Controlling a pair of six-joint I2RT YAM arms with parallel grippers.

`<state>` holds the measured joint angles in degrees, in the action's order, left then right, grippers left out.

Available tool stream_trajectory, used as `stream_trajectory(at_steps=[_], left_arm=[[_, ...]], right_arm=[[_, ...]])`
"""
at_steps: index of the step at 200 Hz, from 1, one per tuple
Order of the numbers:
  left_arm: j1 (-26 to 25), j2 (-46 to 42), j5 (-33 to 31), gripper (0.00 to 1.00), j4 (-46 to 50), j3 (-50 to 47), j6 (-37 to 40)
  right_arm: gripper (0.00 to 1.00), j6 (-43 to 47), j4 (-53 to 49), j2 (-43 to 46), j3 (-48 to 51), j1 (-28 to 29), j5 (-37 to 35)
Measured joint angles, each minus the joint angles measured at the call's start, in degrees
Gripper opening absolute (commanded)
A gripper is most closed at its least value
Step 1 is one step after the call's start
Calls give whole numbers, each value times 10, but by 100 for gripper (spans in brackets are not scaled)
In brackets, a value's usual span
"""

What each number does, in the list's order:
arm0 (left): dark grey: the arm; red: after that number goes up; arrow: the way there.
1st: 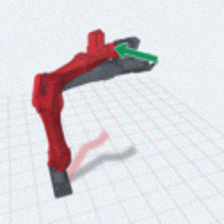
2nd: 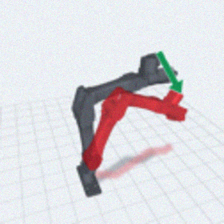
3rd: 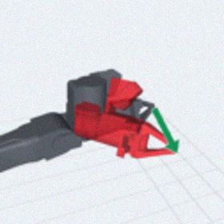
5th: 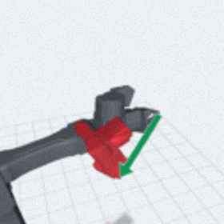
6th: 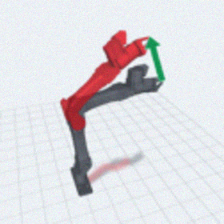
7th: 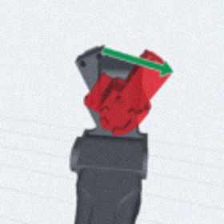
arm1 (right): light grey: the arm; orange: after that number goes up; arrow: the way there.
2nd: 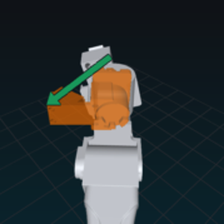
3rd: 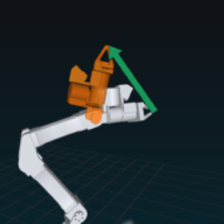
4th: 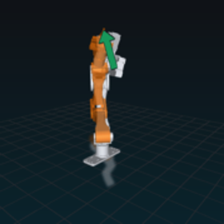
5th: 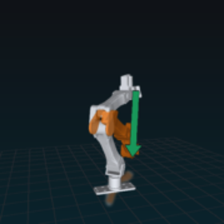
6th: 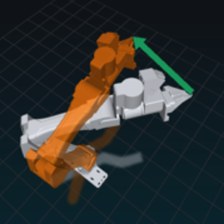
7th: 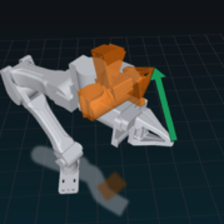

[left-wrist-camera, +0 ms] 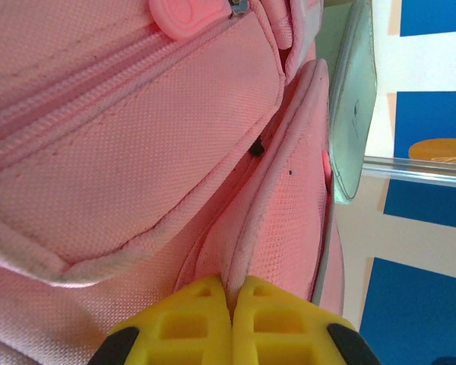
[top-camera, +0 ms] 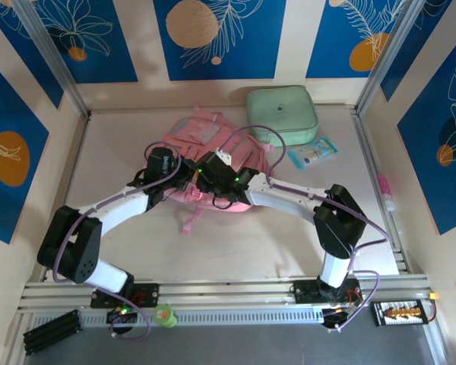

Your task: Pack the student bag

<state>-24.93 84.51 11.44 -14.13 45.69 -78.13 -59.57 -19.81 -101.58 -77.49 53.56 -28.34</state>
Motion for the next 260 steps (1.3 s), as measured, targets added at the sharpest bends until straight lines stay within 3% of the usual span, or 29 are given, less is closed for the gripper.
stream_trajectory(at_steps=[43, 74, 127, 158, 184, 260], left_arm=[[0, 0, 2, 0, 0, 0, 0], [0, 0, 3, 0, 0, 1, 0], [0, 0, 3, 0, 0, 2, -1], [0, 0, 3, 0, 0, 2, -1], [1, 1, 4, 0, 0, 2, 0], [9, 0, 42, 0, 18, 1, 27]], right_arm=[[36, -16, -5, 0, 0, 0, -14], [35, -29, -12, -8, -7, 0, -29], [21, -48, -30, -23, -21, -1, -49], [8, -45, -36, -24, -23, -2, -51], [5, -15, -39, -19, -21, -3, -45], [6, 62, -30, 115, 132, -30, -38]])
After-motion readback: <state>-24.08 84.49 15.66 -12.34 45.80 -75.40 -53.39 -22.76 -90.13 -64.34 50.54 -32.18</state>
